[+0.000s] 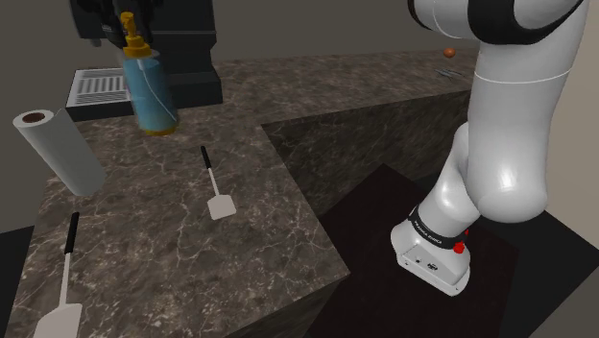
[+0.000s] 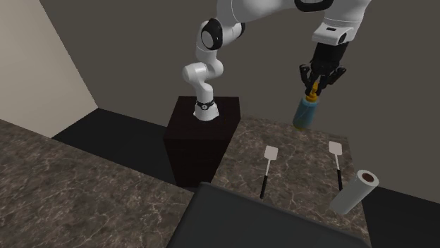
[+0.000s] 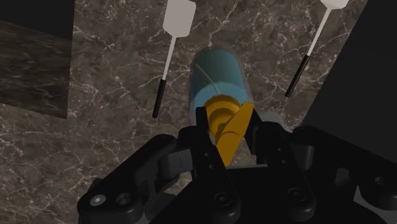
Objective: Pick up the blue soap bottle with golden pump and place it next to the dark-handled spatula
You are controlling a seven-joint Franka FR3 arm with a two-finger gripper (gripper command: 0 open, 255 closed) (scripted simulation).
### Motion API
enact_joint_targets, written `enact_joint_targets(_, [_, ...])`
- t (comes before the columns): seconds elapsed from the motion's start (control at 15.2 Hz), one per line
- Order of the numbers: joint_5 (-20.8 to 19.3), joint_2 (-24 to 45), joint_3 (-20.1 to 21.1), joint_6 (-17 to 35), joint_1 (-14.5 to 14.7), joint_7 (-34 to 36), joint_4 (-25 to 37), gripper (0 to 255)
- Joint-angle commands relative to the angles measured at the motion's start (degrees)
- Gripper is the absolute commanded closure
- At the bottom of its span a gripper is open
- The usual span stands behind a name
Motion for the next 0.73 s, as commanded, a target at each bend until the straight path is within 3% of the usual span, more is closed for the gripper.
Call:
enact_joint_targets(0.0, [0.2, -0.4, 0.1, 1.8, 0.0, 0.6, -2.2, 255])
enact_joint_targets(0.66, [1.8, -4.8, 0.1, 12.1, -2.3, 0.6, -16.8, 255])
